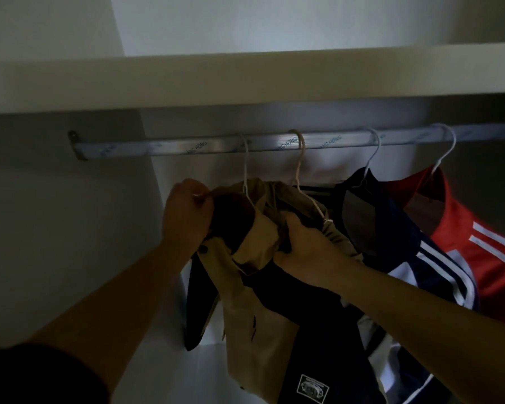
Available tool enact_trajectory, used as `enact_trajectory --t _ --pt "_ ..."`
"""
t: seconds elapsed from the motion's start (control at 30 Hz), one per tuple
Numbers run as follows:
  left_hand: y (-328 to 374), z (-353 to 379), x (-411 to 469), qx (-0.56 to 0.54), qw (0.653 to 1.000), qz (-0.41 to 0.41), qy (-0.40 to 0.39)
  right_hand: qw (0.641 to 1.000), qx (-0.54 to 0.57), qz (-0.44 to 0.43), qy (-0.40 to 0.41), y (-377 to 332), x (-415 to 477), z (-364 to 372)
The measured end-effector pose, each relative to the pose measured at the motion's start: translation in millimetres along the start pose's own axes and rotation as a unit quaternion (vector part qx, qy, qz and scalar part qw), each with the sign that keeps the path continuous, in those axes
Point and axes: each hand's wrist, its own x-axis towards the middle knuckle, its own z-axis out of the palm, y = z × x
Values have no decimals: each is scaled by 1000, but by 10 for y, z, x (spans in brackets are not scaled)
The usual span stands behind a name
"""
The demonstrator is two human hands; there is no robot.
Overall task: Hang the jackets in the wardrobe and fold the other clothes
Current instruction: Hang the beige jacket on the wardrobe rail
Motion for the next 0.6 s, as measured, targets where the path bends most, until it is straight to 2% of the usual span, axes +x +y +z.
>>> enact_trajectory --t 0.07,0.17,0.23,0.33,0.43,0.53,0.6 --pt "-157 36 208 113 993 -3 -25 999 -35 1 0 -39 71 20" --pt "-235 146 406 278 949 -41 -143 990 -137 -5 -33 22 103 70" --pt "-248 168 525 320 935 -55 -139 987 -156 -15 -43 64 73 69" --pt "-256 154 735 247 962 -97 -70 986 -161 -24 -35 127 36 32" --pt "-213 163 829 164 978 -118 -51 982 -180 -33 35 148 5 -22" --pt "-203 264 828 141 977 -143 -79 931 -287 -166 152 15 18 -67" --pt "-191 303 829 132 977 -145 -89 897 -338 -237 156 -154 129 -123"
